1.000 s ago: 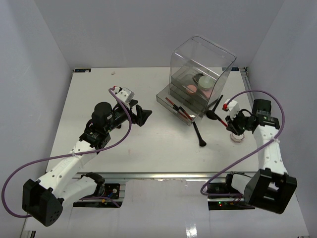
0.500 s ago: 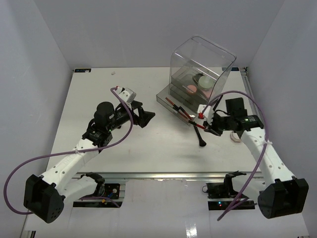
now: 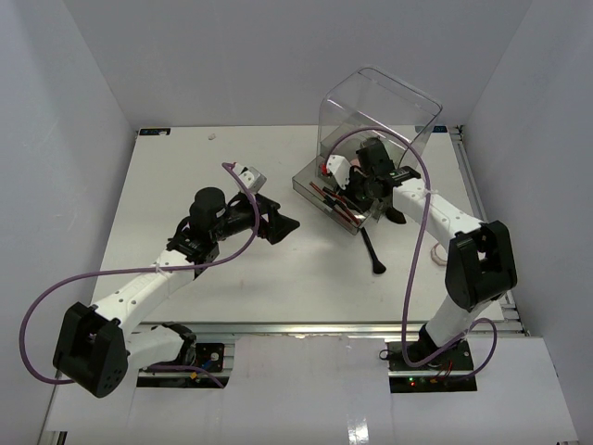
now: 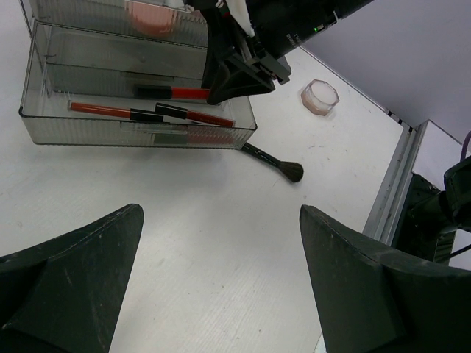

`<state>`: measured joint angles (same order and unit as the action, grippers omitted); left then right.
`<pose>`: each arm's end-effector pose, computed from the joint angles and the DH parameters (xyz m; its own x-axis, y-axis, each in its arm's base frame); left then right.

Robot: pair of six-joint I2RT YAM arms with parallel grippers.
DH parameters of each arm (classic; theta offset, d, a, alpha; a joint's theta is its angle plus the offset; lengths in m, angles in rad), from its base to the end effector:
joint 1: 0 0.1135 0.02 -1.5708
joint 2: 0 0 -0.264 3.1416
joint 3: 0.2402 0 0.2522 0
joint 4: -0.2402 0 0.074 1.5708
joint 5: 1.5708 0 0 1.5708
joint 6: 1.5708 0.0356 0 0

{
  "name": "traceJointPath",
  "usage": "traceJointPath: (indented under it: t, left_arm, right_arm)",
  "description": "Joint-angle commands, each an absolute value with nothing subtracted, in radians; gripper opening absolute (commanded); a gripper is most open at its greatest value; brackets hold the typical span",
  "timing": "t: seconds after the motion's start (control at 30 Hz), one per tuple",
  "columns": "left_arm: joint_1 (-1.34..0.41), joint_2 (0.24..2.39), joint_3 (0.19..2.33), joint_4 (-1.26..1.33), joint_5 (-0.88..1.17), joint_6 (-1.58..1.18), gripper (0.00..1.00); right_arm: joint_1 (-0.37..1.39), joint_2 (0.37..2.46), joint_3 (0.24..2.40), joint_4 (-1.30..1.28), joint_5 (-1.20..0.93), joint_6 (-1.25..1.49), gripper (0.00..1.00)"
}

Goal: Organize the makeup

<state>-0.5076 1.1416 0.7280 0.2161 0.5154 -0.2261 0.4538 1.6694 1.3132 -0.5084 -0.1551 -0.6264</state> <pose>0.2200 -0.1424 0.2894 -0.3566 -0.0248 -0.9339 0.7854 0.5335 -0.3141 0.3278 0.1660 0.2640 -0.2473 -0.7650 -0.5946 -0.8248 0.4883 -0.2852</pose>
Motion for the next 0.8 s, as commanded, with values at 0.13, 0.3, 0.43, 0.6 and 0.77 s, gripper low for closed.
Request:
traceJointPath:
  t: [0.13,0.3,0.43,0.6,0.77]
  left_arm:
    - [-0.508,1.113,0.744,0.215,0.504,-0.216,0.98]
    - [-0.503,1.088,0.745,0.210,0.486,-0.206,0.98]
    - [-0.486,1.032,0.748,0.186,0.421,-0.201,0.98]
    - [-0.457,0.928,0.716,0.200,0.286,-0.184,0.98]
    - [-0.453,0.899,0.710,0.194,0.242,-0.169,0.98]
  right_arm:
    - [0.456,1.626,1.368,-0.471,-0.109,-0.591,0.39]
    - [0.472,1.572,1.369,-0.503,-0.203,-0.614,0.40]
    - [0.542,1.536,1.330,-0.550,-0.352,-0.665,0.22]
    - [0.689,1.577,1.300,-0.515,-0.262,-0.630,0.14]
    - [0.731,1.687,1.364,-0.475,-0.094,-0.526,0.10]
